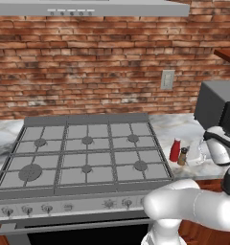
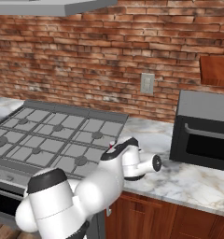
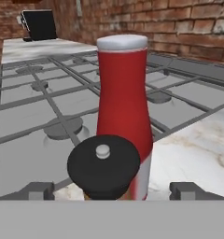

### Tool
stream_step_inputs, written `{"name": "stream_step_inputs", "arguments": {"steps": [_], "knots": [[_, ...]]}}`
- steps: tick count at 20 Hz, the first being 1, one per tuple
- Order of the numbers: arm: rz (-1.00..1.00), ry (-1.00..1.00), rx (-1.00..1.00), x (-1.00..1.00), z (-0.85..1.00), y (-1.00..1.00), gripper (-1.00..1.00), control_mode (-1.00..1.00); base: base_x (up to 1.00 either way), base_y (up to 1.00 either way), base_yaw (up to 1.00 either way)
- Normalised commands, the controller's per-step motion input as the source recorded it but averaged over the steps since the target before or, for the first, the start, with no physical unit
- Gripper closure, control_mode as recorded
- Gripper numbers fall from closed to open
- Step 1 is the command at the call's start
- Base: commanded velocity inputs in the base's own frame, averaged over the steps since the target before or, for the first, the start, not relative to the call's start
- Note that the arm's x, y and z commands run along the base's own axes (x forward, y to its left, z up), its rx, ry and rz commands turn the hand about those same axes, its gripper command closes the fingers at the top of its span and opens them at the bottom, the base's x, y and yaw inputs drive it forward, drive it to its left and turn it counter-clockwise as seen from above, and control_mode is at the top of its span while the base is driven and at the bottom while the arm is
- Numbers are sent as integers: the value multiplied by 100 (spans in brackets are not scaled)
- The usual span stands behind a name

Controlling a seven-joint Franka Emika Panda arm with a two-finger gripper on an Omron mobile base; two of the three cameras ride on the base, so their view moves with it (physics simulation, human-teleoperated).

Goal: Take 2 condiments from the cabinet and move them on the counter near the stove.Make sure the condiments are lined up with each other, next to each other.

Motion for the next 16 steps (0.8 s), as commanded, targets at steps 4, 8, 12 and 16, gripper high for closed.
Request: {"name": "stream_step_inputs", "arguments": {"steps": [4,8,12,16], "knots": [[0,0,1,-23,0,-25,-100,-100,0,0,0],[0,-1,2,-21,3,-22,-100,-100,0,0,0],[0,-4,1,-33,13,-22,-100,-100,0,0,0],[0,-8,1,-53,40,-18,-100,-100,0,0,0]]}}
